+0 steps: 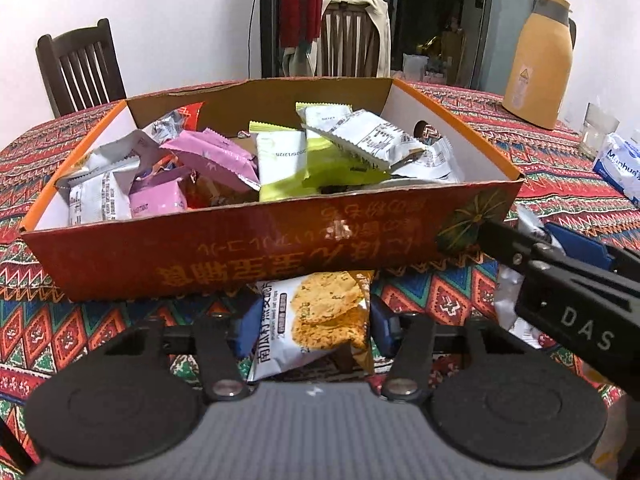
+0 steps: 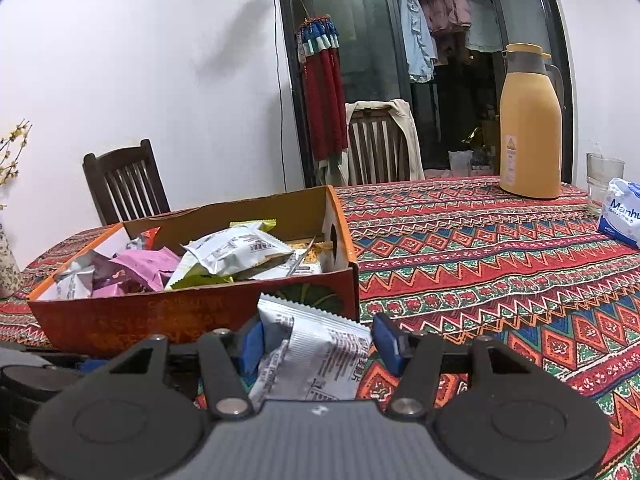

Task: Organize snacks
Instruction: 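Grasp the biscuit packet with the left tool while the right tool holds its packet, then carry both packets over the cardboard box and release them inside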

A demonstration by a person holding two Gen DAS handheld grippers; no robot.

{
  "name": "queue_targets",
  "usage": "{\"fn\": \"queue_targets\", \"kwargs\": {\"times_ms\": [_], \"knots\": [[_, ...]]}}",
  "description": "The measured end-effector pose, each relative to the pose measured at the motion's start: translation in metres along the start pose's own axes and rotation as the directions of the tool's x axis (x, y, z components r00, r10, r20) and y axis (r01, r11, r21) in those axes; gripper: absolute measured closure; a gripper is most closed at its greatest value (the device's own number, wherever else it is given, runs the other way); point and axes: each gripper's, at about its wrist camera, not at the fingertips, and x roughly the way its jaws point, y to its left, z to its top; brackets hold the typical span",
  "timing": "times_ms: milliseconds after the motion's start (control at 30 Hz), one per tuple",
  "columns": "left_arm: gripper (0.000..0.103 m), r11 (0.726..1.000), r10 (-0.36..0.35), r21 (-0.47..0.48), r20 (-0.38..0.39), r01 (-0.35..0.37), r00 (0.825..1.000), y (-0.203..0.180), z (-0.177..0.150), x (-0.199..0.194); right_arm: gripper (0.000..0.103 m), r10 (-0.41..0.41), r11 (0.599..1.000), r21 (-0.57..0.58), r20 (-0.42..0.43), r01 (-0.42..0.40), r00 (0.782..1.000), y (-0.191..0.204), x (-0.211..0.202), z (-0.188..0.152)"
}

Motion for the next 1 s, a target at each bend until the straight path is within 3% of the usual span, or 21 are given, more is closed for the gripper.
{"fn": "queue_targets", "kwargs": {"times_ms": [433, 700, 1000], "knots": [[0.047, 0.999, 0.004, -0.037, 0.076, -0.001, 0.997, 0.019, -0.002, -0.032, 0.046, 0.067, 0.998, 0.005, 0.043, -0.068, 0.997, 0.000, -0.005, -0.001], [0.047, 0.998, -0.009, -0.065, 0.143, 0.019, 0.990, 0.037, 0.006, -0.061, 0.046, 0.070, 0.997, -0.026, 0.083, -0.068, 0.994, 0.008, -0.009, 0.001], [0.047, 0.998, 0.000, -0.060, 0.219, 0.014, 0.976, 0.052, 0.033, -0.078, 0.046, 0.071, 0.996, -0.063, 0.152, -0.062, 0.986, 0.026, -0.025, 0.031]]}}
